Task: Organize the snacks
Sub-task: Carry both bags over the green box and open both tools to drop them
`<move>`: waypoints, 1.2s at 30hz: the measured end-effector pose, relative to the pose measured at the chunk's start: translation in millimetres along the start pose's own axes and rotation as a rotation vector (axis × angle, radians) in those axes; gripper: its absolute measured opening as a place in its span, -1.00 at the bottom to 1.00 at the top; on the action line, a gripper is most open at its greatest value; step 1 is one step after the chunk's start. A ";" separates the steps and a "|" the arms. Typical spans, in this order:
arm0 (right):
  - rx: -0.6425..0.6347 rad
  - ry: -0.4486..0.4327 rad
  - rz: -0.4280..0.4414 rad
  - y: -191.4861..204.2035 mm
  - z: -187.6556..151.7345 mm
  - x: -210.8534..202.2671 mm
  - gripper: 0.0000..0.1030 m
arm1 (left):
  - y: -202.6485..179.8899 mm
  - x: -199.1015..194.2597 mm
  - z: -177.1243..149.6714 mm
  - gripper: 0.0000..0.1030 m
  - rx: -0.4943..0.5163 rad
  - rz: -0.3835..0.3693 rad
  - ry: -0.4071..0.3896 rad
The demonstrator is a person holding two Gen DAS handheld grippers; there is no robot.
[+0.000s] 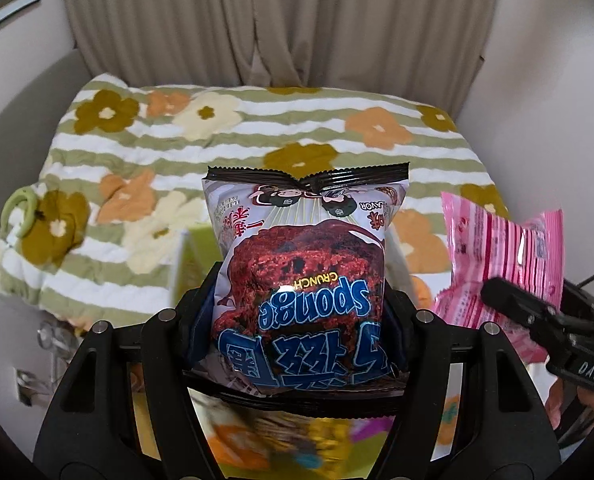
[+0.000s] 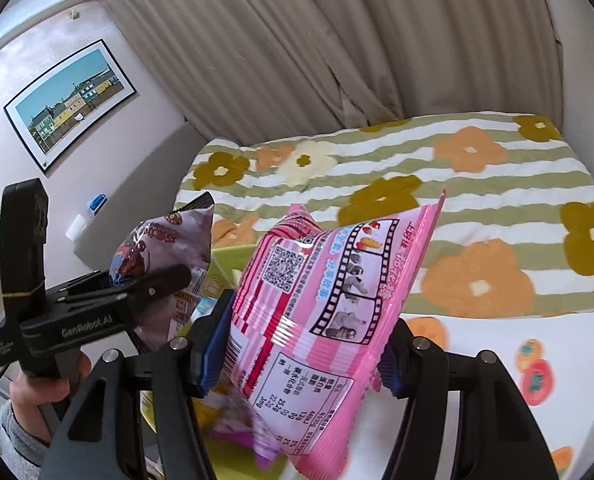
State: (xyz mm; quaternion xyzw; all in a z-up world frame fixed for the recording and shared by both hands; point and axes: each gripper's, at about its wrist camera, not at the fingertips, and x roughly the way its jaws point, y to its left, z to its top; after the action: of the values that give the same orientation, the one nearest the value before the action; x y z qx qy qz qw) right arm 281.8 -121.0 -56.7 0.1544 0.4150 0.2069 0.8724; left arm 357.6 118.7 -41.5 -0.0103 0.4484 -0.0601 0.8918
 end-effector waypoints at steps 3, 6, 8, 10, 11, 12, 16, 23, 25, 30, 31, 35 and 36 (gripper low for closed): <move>0.011 0.001 -0.004 15.0 0.0 16.4 0.12 | 24.1 11.8 10.9 0.25 0.015 -0.005 0.022; 0.034 0.006 -0.015 21.4 0.8 29.8 0.12 | 36.2 28.5 17.7 0.25 0.033 -0.021 0.056; 0.048 0.012 -0.025 22.9 1.0 36.6 0.12 | 44.7 40.2 20.4 0.25 0.041 -0.022 0.073; 0.056 0.016 -0.038 24.8 1.4 42.0 0.12 | 55.8 50.0 23.6 0.25 0.035 -0.025 0.082; 0.059 0.020 -0.045 24.4 1.9 46.2 0.12 | 60.4 53.9 25.0 0.25 0.033 -0.021 0.084; 0.062 0.023 -0.049 24.2 1.6 48.5 0.12 | 65.2 58.4 26.8 0.25 0.030 -0.013 0.087; 0.080 0.036 -0.064 23.0 2.2 59.3 0.12 | 75.4 75.9 27.6 0.25 0.030 -0.038 0.129; 0.091 0.068 -0.073 22.6 5.4 73.5 0.12 | 72.7 90.0 15.6 0.84 0.056 -0.050 0.183; 0.090 0.075 -0.076 23.2 5.9 75.8 0.12 | 77.2 89.6 12.7 0.84 0.036 -0.063 0.188; 0.082 0.080 -0.085 26.3 8.1 78.6 0.12 | 88.7 77.3 4.7 0.84 0.000 -0.073 0.174; 0.079 0.077 -0.089 27.8 9.4 78.9 0.12 | 89.6 73.4 2.7 0.84 -0.003 -0.073 0.168; 0.075 0.059 -0.109 33.4 13.4 83.0 0.12 | 91.7 62.2 -4.0 0.84 -0.004 -0.079 0.144; 0.073 0.053 -0.127 34.0 14.3 84.7 0.12 | 91.9 60.7 -5.3 0.84 -0.001 -0.079 0.142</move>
State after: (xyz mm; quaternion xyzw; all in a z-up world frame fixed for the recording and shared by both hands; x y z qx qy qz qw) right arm 333.4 -51.5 -89.0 0.1537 0.4544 0.1398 0.8663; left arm 398.2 203.0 -99.7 -0.0240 0.5098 -0.0957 0.8546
